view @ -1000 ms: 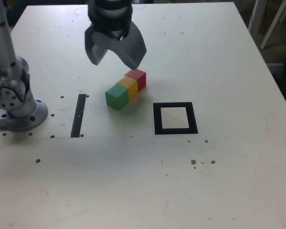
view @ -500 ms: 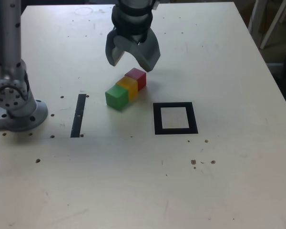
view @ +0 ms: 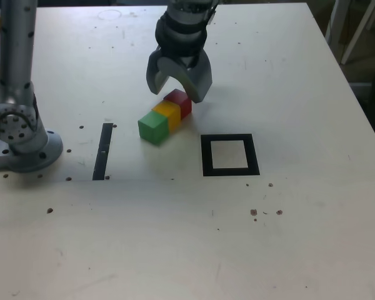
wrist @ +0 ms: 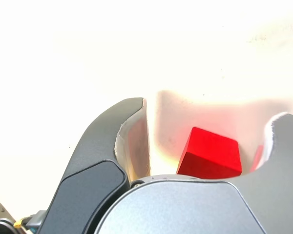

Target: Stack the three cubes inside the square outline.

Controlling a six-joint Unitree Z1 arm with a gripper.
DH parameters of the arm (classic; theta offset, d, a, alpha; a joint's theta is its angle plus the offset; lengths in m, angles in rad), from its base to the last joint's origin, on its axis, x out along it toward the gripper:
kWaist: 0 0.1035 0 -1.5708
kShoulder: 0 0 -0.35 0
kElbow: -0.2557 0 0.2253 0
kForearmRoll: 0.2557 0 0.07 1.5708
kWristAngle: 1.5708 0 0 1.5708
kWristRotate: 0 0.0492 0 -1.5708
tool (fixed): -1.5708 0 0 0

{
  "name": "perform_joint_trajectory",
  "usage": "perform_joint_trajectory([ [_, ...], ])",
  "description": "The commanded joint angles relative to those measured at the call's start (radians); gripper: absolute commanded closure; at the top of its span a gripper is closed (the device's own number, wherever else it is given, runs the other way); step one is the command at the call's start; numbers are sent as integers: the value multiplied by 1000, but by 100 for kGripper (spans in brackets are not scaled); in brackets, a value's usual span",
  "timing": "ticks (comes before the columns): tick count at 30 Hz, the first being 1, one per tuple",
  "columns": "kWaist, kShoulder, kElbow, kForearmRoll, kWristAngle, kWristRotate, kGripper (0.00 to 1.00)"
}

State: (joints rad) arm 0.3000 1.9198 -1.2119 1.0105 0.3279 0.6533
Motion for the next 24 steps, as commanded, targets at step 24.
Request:
perform_joint_trajectory([
  [24,-7,26,5,-63,2,-14,60],
])
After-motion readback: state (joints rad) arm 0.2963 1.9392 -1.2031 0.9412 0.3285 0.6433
